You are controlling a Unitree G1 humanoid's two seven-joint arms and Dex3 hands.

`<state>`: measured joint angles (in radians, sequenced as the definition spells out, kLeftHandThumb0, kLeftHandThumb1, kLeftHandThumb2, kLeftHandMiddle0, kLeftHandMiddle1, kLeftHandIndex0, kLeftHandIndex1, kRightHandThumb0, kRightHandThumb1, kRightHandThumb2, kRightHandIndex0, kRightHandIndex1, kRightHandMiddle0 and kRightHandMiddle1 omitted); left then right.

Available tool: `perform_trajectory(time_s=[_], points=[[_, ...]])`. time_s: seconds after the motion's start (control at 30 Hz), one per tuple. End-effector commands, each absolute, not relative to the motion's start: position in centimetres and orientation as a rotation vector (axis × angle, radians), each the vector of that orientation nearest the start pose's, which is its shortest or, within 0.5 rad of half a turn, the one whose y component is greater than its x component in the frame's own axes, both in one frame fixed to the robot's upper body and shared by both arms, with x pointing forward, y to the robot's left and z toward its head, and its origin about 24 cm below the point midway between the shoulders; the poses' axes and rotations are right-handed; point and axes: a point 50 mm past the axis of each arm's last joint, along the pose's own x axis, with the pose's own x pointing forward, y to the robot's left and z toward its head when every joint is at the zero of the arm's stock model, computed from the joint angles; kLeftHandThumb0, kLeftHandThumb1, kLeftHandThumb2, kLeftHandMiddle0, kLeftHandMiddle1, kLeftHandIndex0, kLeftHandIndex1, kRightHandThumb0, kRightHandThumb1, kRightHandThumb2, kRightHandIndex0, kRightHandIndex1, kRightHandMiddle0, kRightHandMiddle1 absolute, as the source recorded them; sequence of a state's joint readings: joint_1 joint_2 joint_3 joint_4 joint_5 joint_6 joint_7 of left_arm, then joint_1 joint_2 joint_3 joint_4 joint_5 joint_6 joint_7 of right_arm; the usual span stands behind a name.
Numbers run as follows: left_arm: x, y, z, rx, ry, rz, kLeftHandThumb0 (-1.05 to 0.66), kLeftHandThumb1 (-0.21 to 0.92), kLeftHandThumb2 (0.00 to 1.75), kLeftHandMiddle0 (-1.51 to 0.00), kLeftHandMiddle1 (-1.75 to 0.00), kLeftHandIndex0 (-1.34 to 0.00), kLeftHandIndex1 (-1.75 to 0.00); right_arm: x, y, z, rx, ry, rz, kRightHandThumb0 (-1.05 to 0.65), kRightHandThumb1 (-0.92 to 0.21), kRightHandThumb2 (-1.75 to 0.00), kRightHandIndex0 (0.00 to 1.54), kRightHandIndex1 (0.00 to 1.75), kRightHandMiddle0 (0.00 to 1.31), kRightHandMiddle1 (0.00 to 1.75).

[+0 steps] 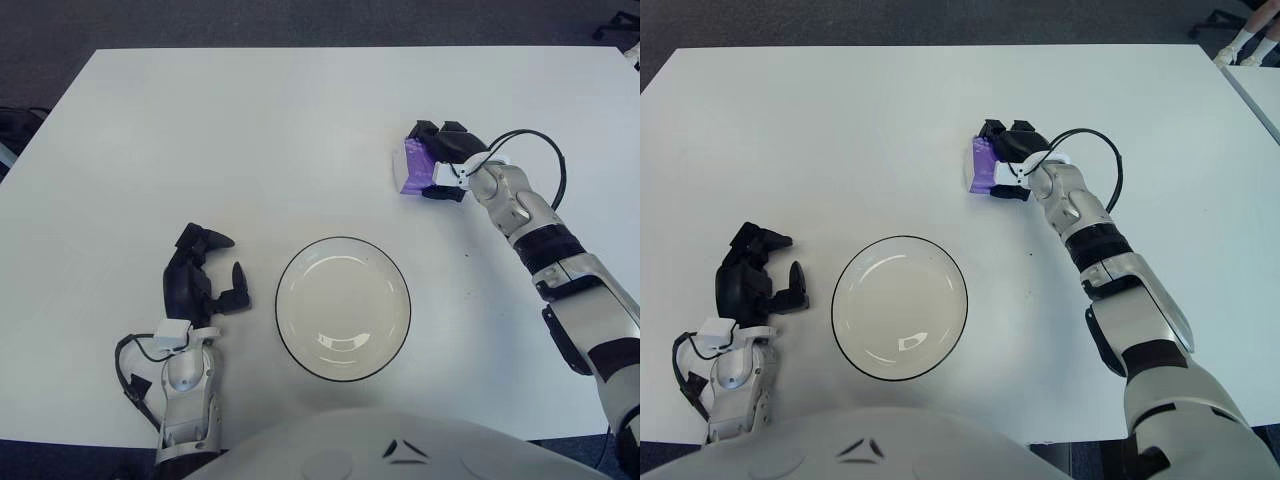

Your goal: Put the tissue paper into the plate.

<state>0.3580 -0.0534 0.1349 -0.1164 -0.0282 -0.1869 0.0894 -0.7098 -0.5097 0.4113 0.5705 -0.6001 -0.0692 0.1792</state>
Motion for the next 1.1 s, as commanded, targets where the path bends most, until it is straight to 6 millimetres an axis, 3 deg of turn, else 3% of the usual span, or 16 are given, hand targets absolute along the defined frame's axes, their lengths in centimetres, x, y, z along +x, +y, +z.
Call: perform_trajectory(time_s=[0.0, 0.13, 0.4, 0.5, 0.73, 1.07], points=[[15.9, 20.0, -1.0, -0.024, 0.179, 0.346, -0.01, 0.01, 1.65, -0.83, -1.75, -0.66, -1.66, 35.1, -17.8, 8.8, -1.258, 0.035, 0.484, 0.0, 0.0, -1.65, 0.9, 1.63, 0.62, 1.75], [16.0, 20.1, -1.1, -0.016, 0.188, 0.348, -0.01, -0.01, 1.67, -0.85, -1.75, -0.66, -1.67, 35.0, -17.9, 10.4, -1.243, -0.023, 0.472, 0.0, 0.01, -1.65, 0.9, 1.61, 0.62, 1.75], [16.1, 20.1, -1.1, -0.016, 0.184, 0.349, -0.01, -0.01, 1.68, -0.86, -1.75, -0.66, -1.67, 34.5, -17.9, 15.6, -1.152, -0.218, 0.409, 0.0, 0.04, -1.66, 0.93, 1.58, 0.65, 1.75], [16.1, 20.1, -1.1, -0.014, 0.182, 0.348, -0.01, -0.01, 1.68, -0.86, -1.75, -0.66, -1.67, 34.3, -17.8, 16.3, -1.139, -0.267, 0.394, 0.0, 0.04, -1.68, 0.93, 1.6, 0.66, 1.75], [16.2, 20.0, -1.1, -0.009, 0.188, 0.352, -0.01, -0.01, 1.68, -0.86, -1.75, -0.66, -1.68, 32.6, -17.4, 20.3, -1.0, -0.46, 0.356, 0.0, 0.03, -1.68, 0.89, 1.66, 0.65, 1.75], [16.4, 20.0, -1.2, 0.0, 0.209, 0.36, -0.01, 0.0, 1.66, -0.85, -1.75, -0.66, -1.67, 30.8, -15.8, 22.0, -0.789, -0.604, 0.409, 0.0, 0.1, -1.74, 0.95, 1.63, 0.7, 1.75]])
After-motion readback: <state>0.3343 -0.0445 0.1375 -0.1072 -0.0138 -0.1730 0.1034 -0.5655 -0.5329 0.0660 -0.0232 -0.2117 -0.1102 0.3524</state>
